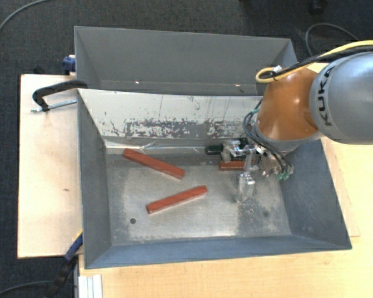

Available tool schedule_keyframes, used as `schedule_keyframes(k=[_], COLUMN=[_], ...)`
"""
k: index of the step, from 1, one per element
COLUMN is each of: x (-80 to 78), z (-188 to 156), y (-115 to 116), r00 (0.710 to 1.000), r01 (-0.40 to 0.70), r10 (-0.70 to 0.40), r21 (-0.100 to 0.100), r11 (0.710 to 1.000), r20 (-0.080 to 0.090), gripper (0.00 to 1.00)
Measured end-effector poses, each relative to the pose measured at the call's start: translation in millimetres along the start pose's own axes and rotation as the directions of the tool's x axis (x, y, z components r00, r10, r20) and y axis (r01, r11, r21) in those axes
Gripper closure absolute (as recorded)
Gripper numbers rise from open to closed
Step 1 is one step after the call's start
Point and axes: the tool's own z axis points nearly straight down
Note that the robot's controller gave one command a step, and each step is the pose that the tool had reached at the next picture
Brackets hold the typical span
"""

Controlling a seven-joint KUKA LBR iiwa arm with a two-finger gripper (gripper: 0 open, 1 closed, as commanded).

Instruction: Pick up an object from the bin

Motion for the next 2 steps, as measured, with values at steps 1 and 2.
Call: schedule_keyframes(k=[1,2], x=[-21.4,25.6], z=[-2.2,-1.0], y=[47.2,102.0], r00=[0.998,0.999], r01=[0.07,-0.05], r10=[-0.07,0.05], r21=[0.0,-0.003], r11=[0.998,0.999], r20=[0.004,-0.009], gripper=[0.0,0.0])
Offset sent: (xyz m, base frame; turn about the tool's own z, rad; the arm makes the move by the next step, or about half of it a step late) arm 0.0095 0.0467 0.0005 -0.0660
